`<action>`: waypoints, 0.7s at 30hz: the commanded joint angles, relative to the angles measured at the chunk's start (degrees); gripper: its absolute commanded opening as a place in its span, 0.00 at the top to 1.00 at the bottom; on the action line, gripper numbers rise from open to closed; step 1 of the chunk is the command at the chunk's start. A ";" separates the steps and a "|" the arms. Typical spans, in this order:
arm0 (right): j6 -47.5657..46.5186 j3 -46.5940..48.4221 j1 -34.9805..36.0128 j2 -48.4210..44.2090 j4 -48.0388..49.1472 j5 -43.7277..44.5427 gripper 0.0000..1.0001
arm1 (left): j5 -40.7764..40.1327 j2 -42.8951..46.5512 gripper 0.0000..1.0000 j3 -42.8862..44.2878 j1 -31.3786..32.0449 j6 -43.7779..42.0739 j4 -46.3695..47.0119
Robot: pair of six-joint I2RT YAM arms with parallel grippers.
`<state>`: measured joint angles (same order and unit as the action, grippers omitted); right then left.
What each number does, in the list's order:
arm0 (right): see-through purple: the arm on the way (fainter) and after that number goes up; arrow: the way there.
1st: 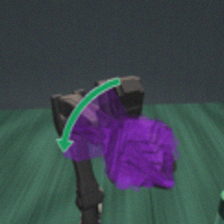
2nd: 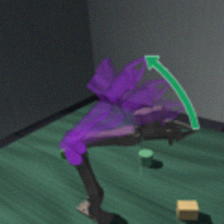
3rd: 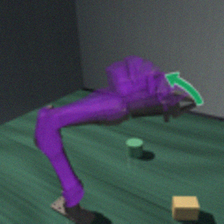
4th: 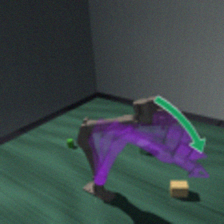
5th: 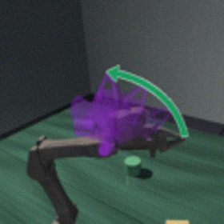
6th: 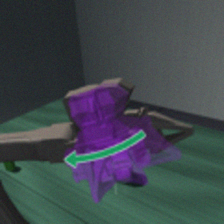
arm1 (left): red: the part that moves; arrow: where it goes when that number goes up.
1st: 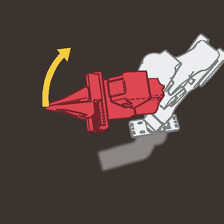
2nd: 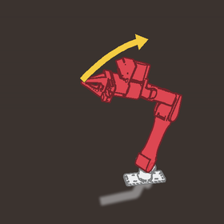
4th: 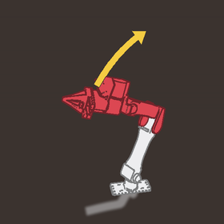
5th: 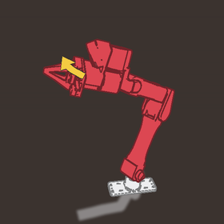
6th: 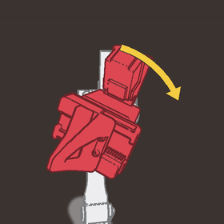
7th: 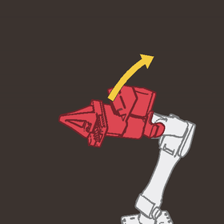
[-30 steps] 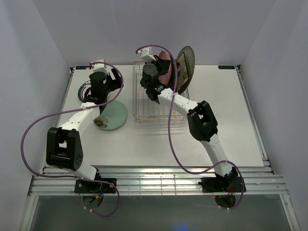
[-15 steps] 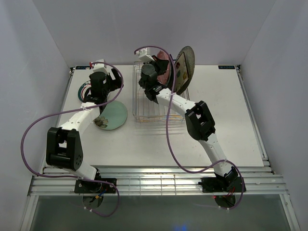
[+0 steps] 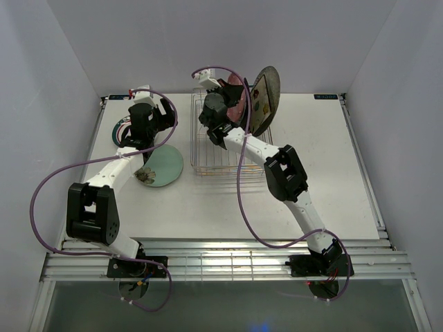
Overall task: Load the plates into the dish rack
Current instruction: Insert the plate into the dish rack.
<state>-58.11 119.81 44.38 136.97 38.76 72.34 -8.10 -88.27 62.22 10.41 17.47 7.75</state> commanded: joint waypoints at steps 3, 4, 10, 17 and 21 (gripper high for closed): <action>-5.44 5.52 0.44 0.67 10.19 0.44 0.92 | 0.54 1.61 0.02 -0.25 -0.04 -0.07 0.51; -5.35 5.70 0.53 0.84 10.10 0.18 0.92 | 0.54 1.61 0.02 -0.17 -0.13 -0.16 0.51; -5.26 6.49 0.97 2.16 9.32 -0.18 0.92 | 0.54 1.61 0.02 -0.16 -0.04 -0.16 0.51; -5.18 7.11 1.32 2.96 9.05 -0.27 0.92 | 0.63 1.70 0.02 -0.25 -0.04 -0.16 0.51; -6.58 5.44 1.85 2.87 10.71 -1.05 0.92 | 0.63 1.78 0.02 -0.25 -0.04 -0.16 0.51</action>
<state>-62.87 123.33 45.25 140.64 42.48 72.88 -8.10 -88.27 62.22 10.41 17.47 7.75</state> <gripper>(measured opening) 0.099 0.979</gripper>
